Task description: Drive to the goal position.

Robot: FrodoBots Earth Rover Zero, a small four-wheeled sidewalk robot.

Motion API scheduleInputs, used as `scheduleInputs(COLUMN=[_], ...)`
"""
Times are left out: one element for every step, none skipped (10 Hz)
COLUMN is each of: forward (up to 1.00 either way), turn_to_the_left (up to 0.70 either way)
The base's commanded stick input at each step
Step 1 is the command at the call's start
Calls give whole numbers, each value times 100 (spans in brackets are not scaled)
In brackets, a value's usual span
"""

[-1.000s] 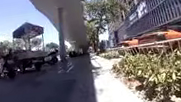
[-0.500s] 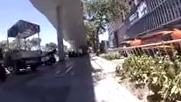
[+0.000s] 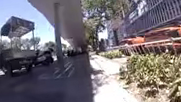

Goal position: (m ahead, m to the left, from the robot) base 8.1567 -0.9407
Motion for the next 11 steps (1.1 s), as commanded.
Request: scheduleInputs(forward=[70, 70, 70, 70, 70, 70, 70, 70, 70, 70, 70], turn_to_the_left=[0, 0, 0, 0, 0, 0, 0, 0, 7, 14, 14])
